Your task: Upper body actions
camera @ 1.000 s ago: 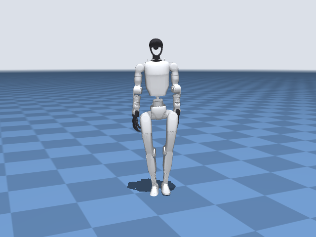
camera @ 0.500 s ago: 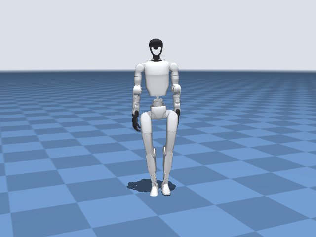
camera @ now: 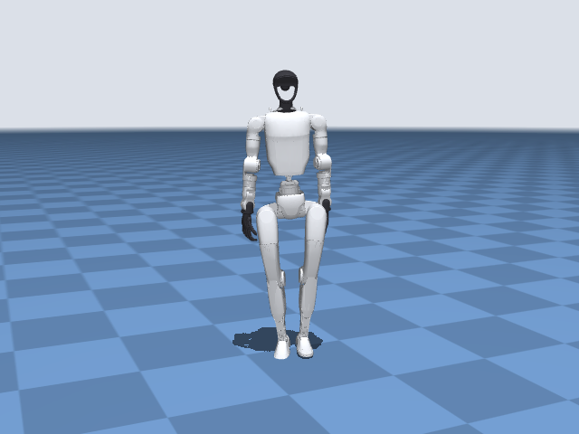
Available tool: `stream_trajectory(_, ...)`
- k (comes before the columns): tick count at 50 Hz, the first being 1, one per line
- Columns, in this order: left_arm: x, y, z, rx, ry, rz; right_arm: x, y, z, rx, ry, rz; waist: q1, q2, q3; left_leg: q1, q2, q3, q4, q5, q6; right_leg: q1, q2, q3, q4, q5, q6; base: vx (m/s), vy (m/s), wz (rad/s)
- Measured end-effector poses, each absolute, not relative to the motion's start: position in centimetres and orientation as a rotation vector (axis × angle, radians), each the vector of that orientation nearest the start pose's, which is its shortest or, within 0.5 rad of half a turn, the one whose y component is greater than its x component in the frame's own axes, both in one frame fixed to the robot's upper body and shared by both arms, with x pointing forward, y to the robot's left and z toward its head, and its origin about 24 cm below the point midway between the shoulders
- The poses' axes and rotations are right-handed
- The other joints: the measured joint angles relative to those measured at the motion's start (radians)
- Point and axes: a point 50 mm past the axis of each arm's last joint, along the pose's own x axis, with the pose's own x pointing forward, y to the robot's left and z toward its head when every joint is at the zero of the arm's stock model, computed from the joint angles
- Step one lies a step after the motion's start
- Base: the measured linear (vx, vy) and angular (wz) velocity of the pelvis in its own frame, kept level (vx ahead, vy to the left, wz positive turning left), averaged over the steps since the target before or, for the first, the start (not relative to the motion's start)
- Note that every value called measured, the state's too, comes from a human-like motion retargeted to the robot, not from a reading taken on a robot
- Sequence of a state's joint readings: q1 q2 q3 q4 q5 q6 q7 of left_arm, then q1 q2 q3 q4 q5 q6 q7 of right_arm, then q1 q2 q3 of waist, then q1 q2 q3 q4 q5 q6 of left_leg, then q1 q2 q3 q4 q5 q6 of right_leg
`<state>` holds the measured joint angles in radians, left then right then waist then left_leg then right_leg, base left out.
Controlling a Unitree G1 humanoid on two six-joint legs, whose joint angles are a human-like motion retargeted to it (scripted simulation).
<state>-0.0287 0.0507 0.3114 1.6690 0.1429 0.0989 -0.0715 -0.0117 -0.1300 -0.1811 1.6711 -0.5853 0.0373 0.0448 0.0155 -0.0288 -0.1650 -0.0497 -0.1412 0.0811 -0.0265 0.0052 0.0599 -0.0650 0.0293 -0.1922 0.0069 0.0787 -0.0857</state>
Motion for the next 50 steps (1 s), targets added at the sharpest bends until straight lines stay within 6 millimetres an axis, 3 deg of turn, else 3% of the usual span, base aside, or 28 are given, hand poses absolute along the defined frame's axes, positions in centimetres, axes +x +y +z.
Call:
stream_trajectory(44, -1.2, 16.2, -17.9, -0.190, 1.724, 0.104, -0.8, -20.0, -17.6, -0.384, 1.691, 0.294, 0.000, 0.013, 0.009, 0.002, 0.023, 0.023, 0.003, -0.011, -0.018, -0.008, 0.007, 0.014, 0.004, 0.018, -0.003, 0.00, 0.00, 0.00)
stream_trajectory(50, 0.0, 16.8, -18.0, -0.203, 1.670, 0.117, -0.4, -20.2, -17.5, -0.404, 1.691, 0.292, 0.010, 0.023, 0.037, -0.015, 0.041, 0.017, 0.020, -0.009, -0.028, -0.006, 0.016, -0.017, -0.003, 0.029, -0.021, -0.10, -0.07, 0.07)
